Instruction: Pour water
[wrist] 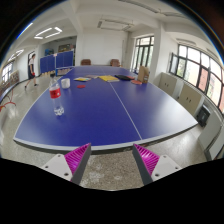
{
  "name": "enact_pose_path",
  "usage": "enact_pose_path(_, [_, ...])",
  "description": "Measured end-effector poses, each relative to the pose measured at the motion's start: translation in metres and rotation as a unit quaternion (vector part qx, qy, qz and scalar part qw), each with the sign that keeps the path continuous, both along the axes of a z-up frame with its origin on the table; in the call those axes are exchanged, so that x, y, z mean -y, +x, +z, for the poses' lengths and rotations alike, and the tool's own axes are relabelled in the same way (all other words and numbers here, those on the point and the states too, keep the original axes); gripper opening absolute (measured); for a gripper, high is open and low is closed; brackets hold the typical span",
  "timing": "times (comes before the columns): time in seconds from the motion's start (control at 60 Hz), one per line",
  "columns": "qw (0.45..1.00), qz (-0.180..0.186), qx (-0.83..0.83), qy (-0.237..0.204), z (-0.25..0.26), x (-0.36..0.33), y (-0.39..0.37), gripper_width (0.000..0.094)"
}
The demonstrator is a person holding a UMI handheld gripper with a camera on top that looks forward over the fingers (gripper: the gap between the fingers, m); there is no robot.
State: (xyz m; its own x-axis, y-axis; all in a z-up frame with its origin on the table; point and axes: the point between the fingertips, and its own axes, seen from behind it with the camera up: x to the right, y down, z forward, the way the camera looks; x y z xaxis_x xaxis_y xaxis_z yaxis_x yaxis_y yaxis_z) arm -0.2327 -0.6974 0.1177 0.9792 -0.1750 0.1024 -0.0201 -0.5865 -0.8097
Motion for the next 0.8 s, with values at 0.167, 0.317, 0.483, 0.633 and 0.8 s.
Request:
enact_pose_path(0.167, [0.998, 0.049, -0.034, 0.017, -0.038, -0.093, -0.133, 0.0852])
enact_pose_path(0.317, [0.994, 0.081, -0.038, 0.066, -0.037, -0.2, -0.217, 0.0853])
enact_pose_path(0.483, [0.988, 0.088, -0.024, 0.123, -0.027, -0.308, -0.251, 0.0853])
enact_pose_path(0.633, [0.985, 0.077, -0.004, 0.151, -0.028, -0.362, -0.26, 0.0756])
enact_pose_path(0.8, [0.983, 0.071, -0.001, 0.172, -0.03, -0.384, -0.256, 0.048])
